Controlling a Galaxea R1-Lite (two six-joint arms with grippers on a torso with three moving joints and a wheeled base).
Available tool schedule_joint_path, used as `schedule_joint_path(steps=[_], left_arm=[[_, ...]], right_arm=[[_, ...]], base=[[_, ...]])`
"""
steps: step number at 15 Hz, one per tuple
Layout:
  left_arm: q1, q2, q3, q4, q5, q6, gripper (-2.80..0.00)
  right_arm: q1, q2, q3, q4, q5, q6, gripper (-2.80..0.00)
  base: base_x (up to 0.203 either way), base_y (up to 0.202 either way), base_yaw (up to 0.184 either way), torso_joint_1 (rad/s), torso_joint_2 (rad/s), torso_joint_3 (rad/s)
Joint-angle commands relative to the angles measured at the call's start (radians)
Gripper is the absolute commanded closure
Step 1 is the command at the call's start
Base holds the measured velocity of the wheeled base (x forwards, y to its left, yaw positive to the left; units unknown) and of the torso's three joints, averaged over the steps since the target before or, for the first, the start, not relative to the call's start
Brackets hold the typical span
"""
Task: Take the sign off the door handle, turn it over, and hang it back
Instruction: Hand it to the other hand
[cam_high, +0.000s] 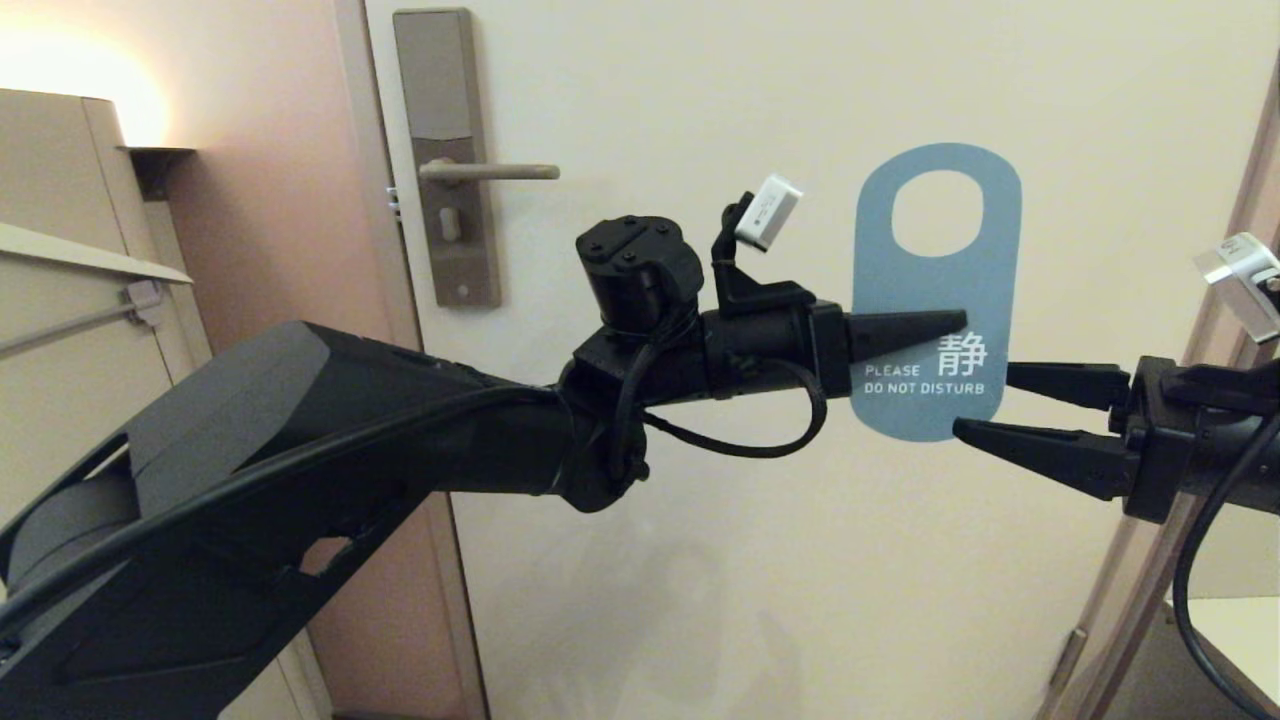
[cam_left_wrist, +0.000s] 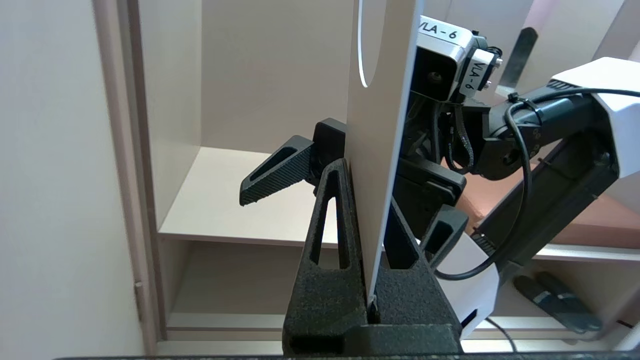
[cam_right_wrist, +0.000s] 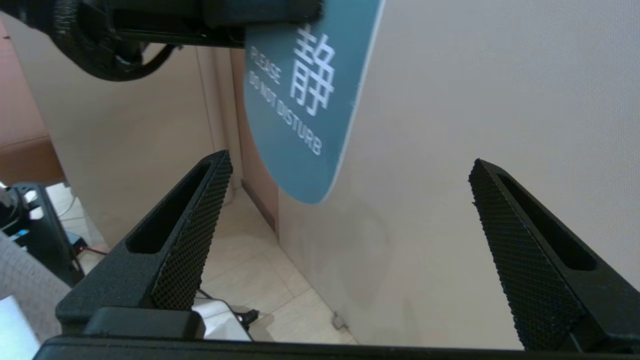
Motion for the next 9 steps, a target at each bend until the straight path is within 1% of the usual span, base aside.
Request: schedule_joint_path(steps=[1,3,5,9], left_arm=[[-0.015,-0.001,0.000,-0.009,-0.004,-0.017,0.00],[-0.028,-0.001,0.000,-0.035,-0.004,-0.036,0.00],[-0.044,-0.001,0.002,-0.045,-0.004,-0.041,0.00],[-0.064,0.000,0.008,-0.046,-0.004,-0.040,0.00]], right_arm=[[0.001,-0.025,0.009,-0.003,0.005,-0.001,-2.80],[0.001,-0.047,0.025,-0.001,0.018,0.000,-2.80],[0.001,-0.070,0.042,-0.001,0.034,-0.001,-2.80],[0.001,-0.094,0.053,-0.001,0.034,0.001,-2.80]], base=[[0.000,0.000,0.000,0.000,0.00,0.000],[0.000,0.000,0.000,0.000,0.00,0.000],[0.000,0.000,0.000,0.000,0.00,0.000],[0.000,0.000,0.000,0.000,0.00,0.000]])
